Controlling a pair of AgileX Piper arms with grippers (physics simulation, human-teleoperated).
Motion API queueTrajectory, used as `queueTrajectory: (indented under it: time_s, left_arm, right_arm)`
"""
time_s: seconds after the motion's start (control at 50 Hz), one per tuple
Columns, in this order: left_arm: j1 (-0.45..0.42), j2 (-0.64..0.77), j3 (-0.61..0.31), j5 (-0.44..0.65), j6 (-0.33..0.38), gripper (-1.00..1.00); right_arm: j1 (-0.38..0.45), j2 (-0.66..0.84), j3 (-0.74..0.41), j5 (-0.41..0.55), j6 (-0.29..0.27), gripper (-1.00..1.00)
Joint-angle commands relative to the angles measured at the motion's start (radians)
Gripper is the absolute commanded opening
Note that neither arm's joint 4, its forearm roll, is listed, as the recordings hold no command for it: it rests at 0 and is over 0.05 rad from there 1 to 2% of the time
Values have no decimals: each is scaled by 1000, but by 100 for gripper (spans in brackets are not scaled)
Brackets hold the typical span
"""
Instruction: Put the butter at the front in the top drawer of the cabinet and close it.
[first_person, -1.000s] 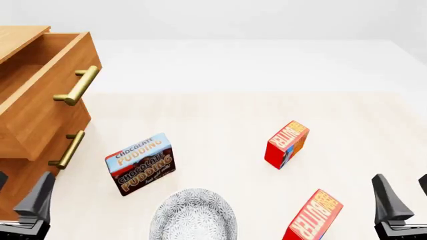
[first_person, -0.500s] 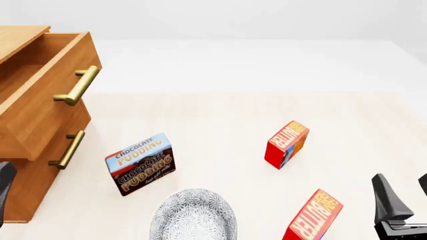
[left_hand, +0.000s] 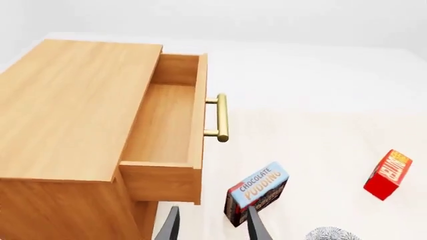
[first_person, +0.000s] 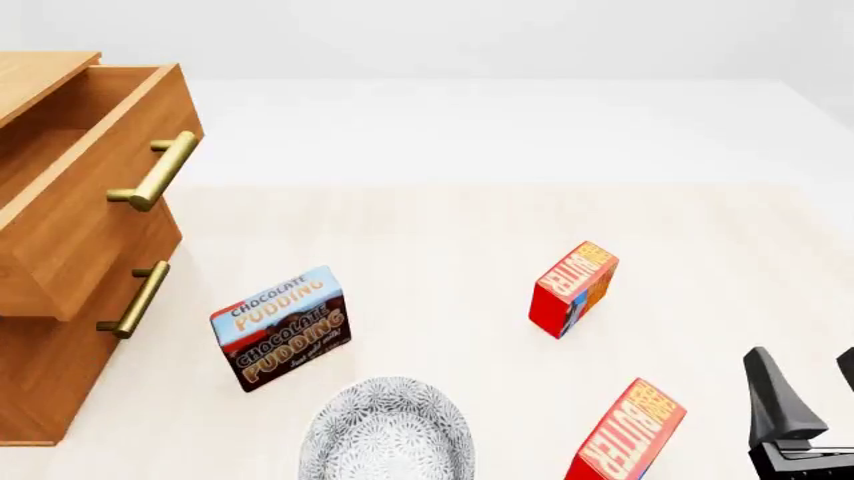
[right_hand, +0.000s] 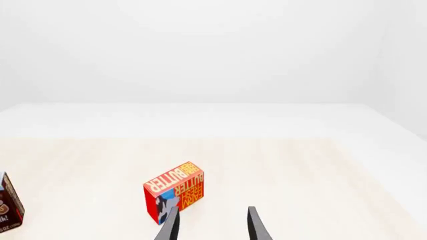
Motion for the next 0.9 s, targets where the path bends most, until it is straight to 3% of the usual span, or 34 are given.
queueTrajectory:
  time_s: [0.02,0.2,0.22,0.3,0.34,0.56,0.64,0.66,0.9]
  left_arm:
    - [-1,108,-172,117,-55,100]
    - [-18,164,-249,173,-62,100]
    - [-18,209,-288,206,-19,100]
    - [-45,243,-347,226,7,100]
    - [-7,258,-368,257,31,100]
    - [-25,398,-561,354,18,100]
    - [-43,447,-598,378,9,100]
    - [-19,463,-597,398,37,100]
    - [-68,593,-680,411,-3,100]
  right_arm:
    - [0,1,0,-1,0,100]
    - [0,1,0,-1,0,100]
    - [0,1,0,-1,0,100]
    - [0,1,0,-1,0,100]
    - [0,1,0,-1,0,100]
    - [0,1,0,-1,1,100]
    - [0,1,0,-1,0,100]
    - [0,1,0,-1,0,100]
    - [0,0,0,-1,0,100]
